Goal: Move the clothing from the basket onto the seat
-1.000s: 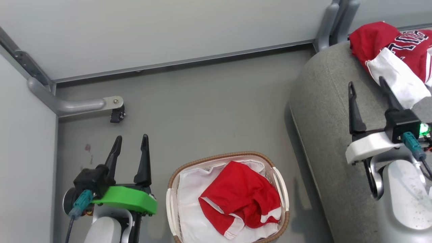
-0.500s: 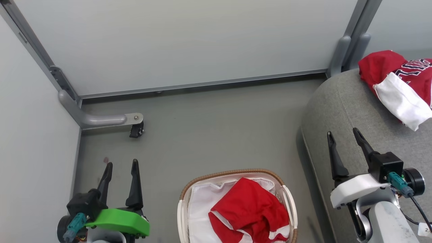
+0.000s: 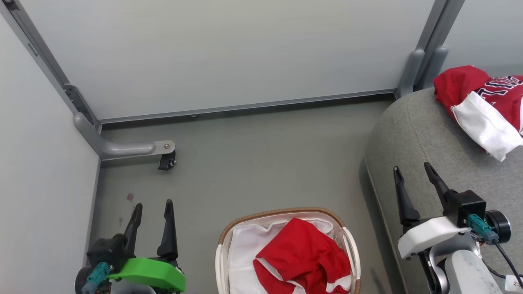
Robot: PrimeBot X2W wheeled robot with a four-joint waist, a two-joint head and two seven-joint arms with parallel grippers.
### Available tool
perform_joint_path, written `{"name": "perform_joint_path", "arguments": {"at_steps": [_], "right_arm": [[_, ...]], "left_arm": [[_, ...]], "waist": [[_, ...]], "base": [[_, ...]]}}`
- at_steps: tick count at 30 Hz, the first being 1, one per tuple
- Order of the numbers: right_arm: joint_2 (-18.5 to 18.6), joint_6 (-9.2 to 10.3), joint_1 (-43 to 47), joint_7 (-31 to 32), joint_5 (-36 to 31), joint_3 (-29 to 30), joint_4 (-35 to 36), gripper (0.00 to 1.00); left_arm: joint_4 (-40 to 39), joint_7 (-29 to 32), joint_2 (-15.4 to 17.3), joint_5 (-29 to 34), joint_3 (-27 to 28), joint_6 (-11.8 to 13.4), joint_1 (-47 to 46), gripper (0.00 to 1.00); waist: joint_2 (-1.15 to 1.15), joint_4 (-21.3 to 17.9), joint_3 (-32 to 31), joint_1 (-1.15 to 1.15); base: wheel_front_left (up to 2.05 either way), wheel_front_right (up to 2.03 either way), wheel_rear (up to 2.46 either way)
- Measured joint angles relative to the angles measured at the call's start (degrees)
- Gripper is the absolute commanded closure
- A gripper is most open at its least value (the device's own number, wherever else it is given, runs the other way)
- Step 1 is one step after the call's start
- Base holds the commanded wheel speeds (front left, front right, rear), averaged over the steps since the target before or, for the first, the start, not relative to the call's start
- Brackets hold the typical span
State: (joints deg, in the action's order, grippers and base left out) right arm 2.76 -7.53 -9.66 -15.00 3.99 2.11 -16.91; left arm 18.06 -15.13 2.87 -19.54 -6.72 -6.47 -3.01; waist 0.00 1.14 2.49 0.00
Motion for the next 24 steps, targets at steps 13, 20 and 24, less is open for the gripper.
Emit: {"name": "perform_joint_path", "arguments": {"at_steps": [13, 20, 24], "right_arm": [[0.0, 0.0, 0.0, 0.0, 0.4, -0.5, 0.0, 0.0], [0.0, 0.0, -0.3, 0.0, 0.6, -0.1, 0.4, 0.0], [0.0, 0.0, -1.3, 0.0, 0.7, 0.8, 1.2, 0.0]], "left_arm": [[0.2, 0.0, 0.0, 0.0, -0.3, 0.0, 0.0, 0.0], [0.5, 0.0, 0.0, 0.0, -0.8, 0.0, -0.9, 0.0], [0.6, 0.0, 0.0, 0.6, -2.0, -0.2, -3.5, 0.0]], "waist": [[0.0, 0.0, 0.5, 0.0], [0.0, -0.3, 1.7, 0.0], [0.0, -0.7, 3.3, 0.0]], "base": [[0.0, 0.0, 0.0], [0.0, 0.0, 0.0], [0.0, 0.0, 0.0]]}}
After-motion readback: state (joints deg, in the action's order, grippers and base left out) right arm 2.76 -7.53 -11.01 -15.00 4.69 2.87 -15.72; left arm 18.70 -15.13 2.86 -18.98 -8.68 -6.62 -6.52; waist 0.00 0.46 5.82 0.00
